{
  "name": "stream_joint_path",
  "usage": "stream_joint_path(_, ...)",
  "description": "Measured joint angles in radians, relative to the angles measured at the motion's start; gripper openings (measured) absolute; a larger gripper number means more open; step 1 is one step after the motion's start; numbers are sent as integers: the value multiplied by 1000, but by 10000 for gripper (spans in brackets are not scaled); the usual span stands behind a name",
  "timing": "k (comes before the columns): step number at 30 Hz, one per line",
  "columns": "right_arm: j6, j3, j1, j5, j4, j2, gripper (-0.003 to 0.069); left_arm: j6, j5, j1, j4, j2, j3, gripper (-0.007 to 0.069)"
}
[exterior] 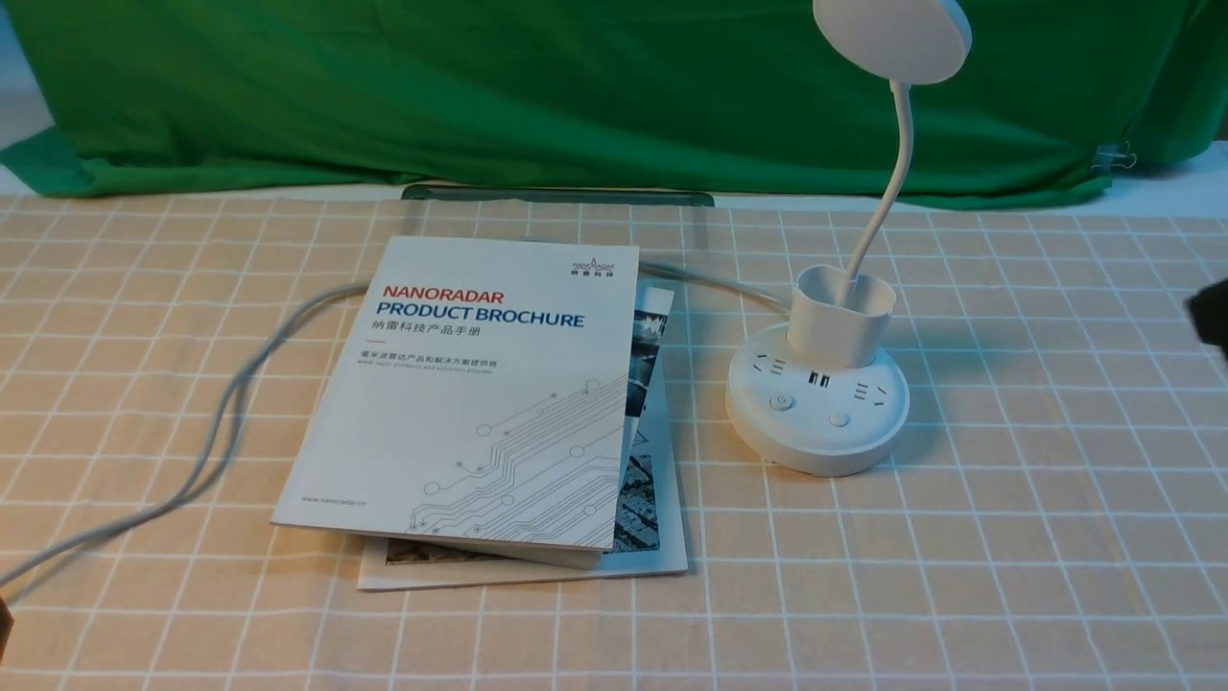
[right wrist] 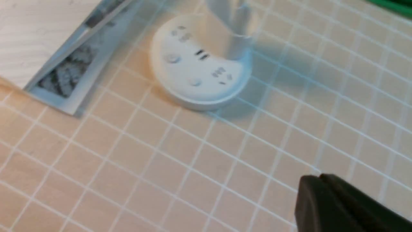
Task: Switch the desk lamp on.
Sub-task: Use the right arm to press the button switch on the lamp holder
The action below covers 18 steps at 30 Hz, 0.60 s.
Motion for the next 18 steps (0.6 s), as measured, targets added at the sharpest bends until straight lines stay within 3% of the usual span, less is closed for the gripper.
stream_joint_path(9,-19,-76,69,-39,1,317,27,0,0,0,0,0,0,21)
stream_joint_path(18,-22,-76,93,-239,2,524,27,0,0,0,0,0,0,21)
